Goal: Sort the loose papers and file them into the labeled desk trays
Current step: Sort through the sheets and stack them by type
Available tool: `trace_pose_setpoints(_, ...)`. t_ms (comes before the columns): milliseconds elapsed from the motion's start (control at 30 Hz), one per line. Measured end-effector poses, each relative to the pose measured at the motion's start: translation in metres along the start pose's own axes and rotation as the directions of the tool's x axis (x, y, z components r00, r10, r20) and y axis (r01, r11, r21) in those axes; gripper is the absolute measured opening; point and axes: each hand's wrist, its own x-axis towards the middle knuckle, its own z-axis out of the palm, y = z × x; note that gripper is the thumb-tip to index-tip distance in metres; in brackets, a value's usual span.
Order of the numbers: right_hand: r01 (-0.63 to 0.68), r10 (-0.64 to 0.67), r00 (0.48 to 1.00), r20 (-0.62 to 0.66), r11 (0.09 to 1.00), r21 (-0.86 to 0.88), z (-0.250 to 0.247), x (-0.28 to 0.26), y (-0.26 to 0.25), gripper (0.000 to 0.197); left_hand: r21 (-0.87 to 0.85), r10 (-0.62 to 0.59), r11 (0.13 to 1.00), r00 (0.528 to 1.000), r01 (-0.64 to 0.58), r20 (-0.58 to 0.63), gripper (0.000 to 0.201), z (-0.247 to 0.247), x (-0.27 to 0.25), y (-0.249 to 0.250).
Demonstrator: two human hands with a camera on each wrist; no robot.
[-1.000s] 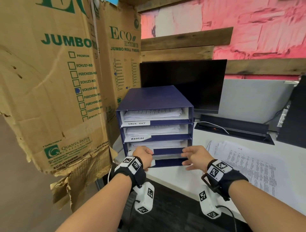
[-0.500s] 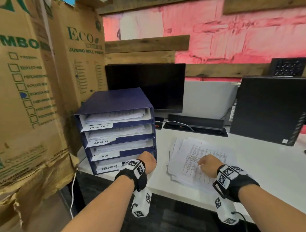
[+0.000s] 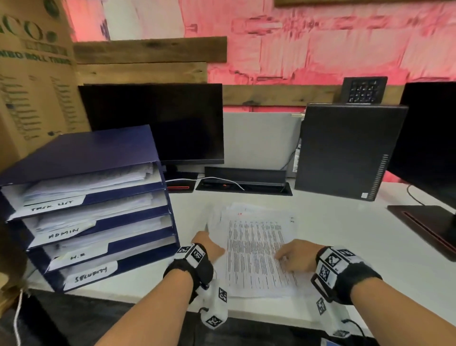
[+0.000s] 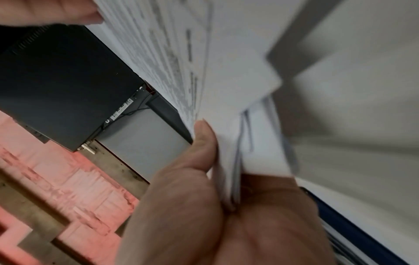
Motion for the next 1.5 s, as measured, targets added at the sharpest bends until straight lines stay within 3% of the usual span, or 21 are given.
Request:
trace_pose_setpoints(100,-0.044,0.046,0.996,-0.081,0.999,0.021,-0.002,0.006,0.005,0.048,-0.091,0.046,0.995,0.997,-0.051,-0.057,0.034,0.002,0.002,-0.007)
trace_pose_setpoints(267,-0.117,0.19,0.961,-0.199,0.937,0.329,-0.008,0.015,0.01,0.077,-0.285,0.116,0.946,0.981,-0.156,-0.154,0.018,-0.007,-0.006,-0.013)
trace_pose_setpoints(400,-0.118,0.251,0.932,-0.263,0.893,0.435,-0.004,0.019,0.006,0.076,-0.338,0.134,0.926,0.983,-0.168,-0.124,0.014,-0.014,-0.012,-0.012)
trace_pose_setpoints(467,-0.114,0.282,0.915,-0.287,0.866,0.487,0.001,0.022,0.006,0.079,-0.301,0.136,0.94,0.986,-0.158,-0.094,0.021,-0.014,-0.012,-0.009)
trace_pose_setpoints(567,-0.12,0.307,0.909,-0.282,0.841,0.528,0.003,0.024,0.008,0.088,-0.067,0.18,0.981,0.982,-0.184,-0.063,0.041,-0.012,-0.015,-0.002)
trace_pose_setpoints(667,-0.109,0.294,0.926,-0.236,0.809,0.578,0.002,0.023,0.01,0.079,-0.006,0.167,0.986,0.985,-0.168,-0.043,0.062,-0.008,-0.018,0.006)
trace_pose_setpoints(800,-0.118,0.278,0.933,-0.227,0.834,0.539,0.003,0.023,0.016,0.065,0.089,0.077,0.993,0.996,-0.072,-0.054,0.05,-0.006,-0.012,0.009)
trace_pose_setpoints(933,-0.057,0.248,0.924,-0.29,0.84,0.539,0.004,0.031,0.028,0.029,0.159,0.036,0.987,0.998,-0.026,-0.056,0.048,-0.008,-0.008,0.009)
trace_pose_setpoints(1067,-0.024,0.314,0.865,-0.393,0.806,0.591,0.002,0.034,0.039,0.014,0.191,0.047,0.981,0.996,-0.032,-0.073,0.038,-0.007,-0.002,0.011)
trace_pose_setpoints(1167,-0.036,0.384,0.807,-0.448,0.79,0.613,-0.003,0.032,0.05,0.005,0.295,0.086,0.955,0.985,-0.038,-0.151,0.037,-0.008,-0.001,0.013)
trace_pose_setpoints(1233,-0.062,0.432,0.773,-0.464,0.78,0.623,-0.007,0.03,0.058,0.009,0.331,0.109,0.943,0.969,-0.031,-0.221,0.033,-0.009,0.0,0.016)
trace_pose_setpoints(1400,-0.129,0.541,0.714,-0.444,0.725,0.677,-0.017,0.019,0.071,0.023,0.082,0.093,0.994,0.94,-0.07,-0.329,0.018,-0.012,0.004,0.024)
trace_pose_setpoints(1500,-0.141,0.576,0.693,-0.434,0.698,0.702,-0.019,0.015,0.074,0.016,-0.036,0.116,0.989,0.905,-0.143,-0.409,0.022,-0.013,-0.001,0.029)
